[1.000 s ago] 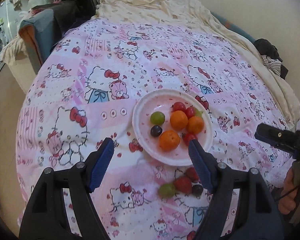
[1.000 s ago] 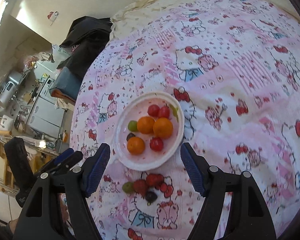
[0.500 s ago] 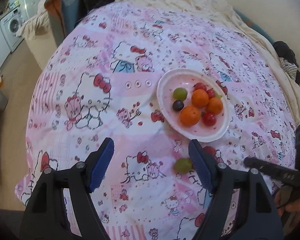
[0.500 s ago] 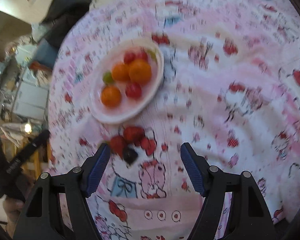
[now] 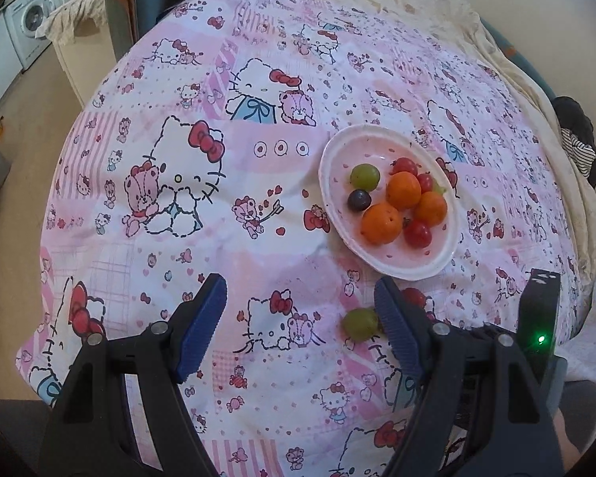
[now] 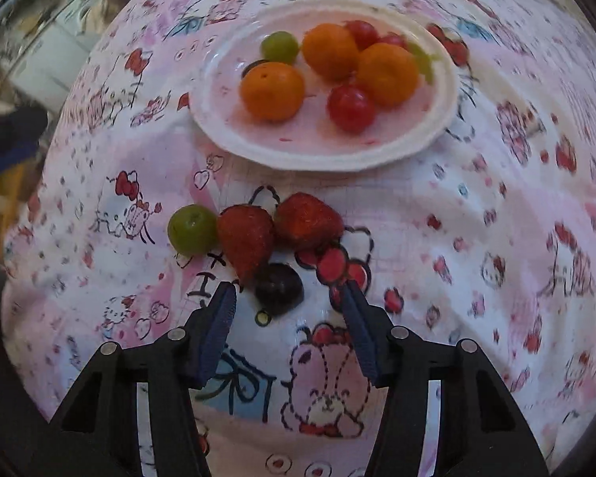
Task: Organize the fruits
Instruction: 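Move both grippers back toward the strawberries and green grape, then grasp the dark grape with the right gripper while the left grasps the green grape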
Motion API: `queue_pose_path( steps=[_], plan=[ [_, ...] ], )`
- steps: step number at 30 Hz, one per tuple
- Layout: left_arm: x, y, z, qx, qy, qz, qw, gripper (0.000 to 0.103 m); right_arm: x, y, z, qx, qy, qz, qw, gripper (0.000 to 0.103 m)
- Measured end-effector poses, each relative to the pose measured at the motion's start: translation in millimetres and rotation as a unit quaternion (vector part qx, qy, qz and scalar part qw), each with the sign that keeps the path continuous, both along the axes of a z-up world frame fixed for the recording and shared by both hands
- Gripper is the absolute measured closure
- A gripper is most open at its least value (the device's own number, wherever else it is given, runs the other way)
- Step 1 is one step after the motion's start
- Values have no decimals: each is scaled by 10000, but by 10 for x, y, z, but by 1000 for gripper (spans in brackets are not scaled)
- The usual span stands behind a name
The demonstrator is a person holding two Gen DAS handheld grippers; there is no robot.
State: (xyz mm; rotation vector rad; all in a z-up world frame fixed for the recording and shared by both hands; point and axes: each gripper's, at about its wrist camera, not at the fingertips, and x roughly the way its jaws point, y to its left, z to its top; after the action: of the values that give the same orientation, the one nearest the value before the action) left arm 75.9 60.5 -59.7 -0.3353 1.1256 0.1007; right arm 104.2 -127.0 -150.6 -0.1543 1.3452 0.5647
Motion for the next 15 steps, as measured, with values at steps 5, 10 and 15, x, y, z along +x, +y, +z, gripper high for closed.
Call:
queue_pose_path(
  steps=[5,10,15],
  plan=[
    [28,21,-34,-65,64,41,9999,29,15,59,8,69,-59,382,9992,77],
    [51,10,-73,-99,134,7,9999,29,-2,9,85,171,-84,497,9986,78],
    [56,-3,-138,55,218,-17,9997,29,-66,-270,164,299,55,219,9993,78]
  ],
)
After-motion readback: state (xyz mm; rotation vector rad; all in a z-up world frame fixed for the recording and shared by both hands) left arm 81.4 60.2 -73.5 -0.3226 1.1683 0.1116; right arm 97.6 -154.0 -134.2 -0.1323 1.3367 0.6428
